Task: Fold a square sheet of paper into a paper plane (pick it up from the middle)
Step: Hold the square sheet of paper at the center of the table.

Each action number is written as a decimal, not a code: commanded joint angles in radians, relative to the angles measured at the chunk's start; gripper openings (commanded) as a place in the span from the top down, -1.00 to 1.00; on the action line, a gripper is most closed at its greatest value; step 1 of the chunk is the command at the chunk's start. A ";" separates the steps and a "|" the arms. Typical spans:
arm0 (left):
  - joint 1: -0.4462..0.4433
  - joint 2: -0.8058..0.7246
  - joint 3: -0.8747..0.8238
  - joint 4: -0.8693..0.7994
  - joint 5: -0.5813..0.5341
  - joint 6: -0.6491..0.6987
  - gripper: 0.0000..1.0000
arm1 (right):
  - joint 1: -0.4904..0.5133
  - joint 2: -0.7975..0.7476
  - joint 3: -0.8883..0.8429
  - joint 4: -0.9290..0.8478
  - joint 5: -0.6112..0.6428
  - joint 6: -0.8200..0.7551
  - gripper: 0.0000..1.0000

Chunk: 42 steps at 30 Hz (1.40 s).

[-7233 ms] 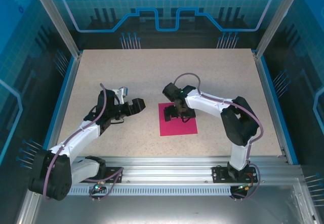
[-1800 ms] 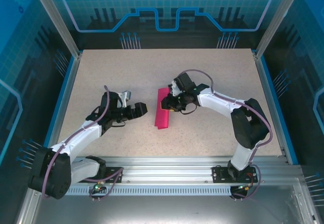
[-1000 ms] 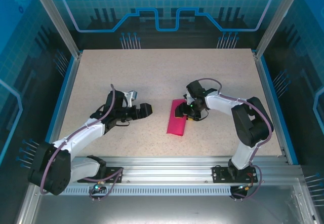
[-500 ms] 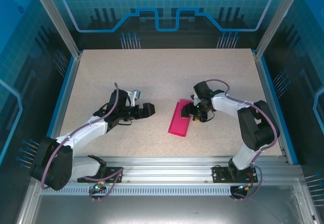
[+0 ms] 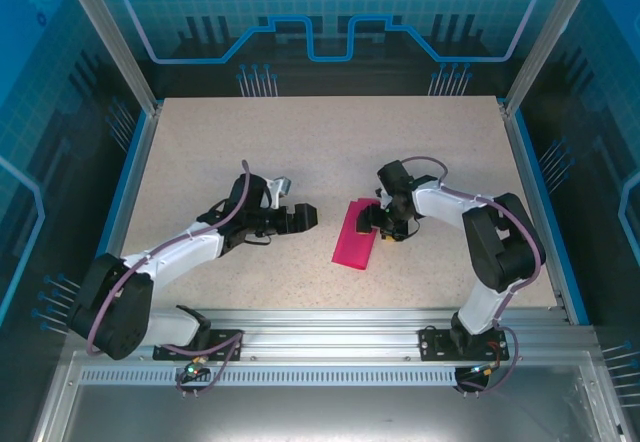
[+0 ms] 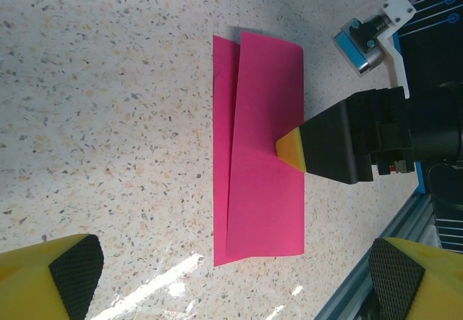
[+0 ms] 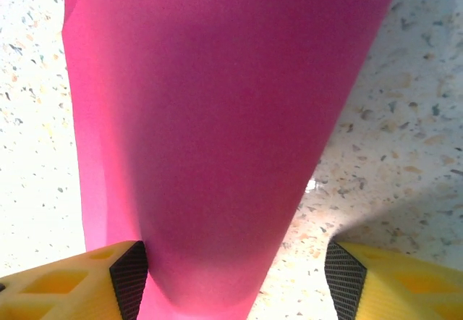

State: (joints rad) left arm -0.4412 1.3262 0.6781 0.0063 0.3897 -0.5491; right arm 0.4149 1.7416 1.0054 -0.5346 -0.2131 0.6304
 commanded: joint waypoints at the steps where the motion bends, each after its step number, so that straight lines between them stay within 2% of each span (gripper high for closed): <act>1: -0.010 0.016 0.028 0.021 -0.006 -0.008 -0.97 | 0.017 0.027 0.003 0.009 0.017 0.017 -0.40; 12: -0.033 0.042 0.052 0.031 -0.020 -0.029 -0.91 | 0.008 0.038 -0.019 0.025 0.003 0.008 -0.38; 21: -0.042 0.063 0.062 0.032 -0.028 -0.031 -0.89 | 0.036 0.061 0.016 -0.011 -0.003 -0.046 -0.49; 30: -0.042 0.076 0.066 0.040 -0.026 -0.031 -0.89 | 0.032 0.088 0.021 0.035 -0.055 0.017 -0.60; 42: -0.043 0.098 0.071 0.055 -0.012 -0.031 -0.85 | 0.041 0.150 0.062 -0.043 0.019 0.012 -0.66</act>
State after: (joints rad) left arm -0.4763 1.4078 0.7147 0.0402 0.3714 -0.5777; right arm 0.4271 1.8042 1.0828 -0.6086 -0.2131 0.6468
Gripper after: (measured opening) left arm 0.927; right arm 0.828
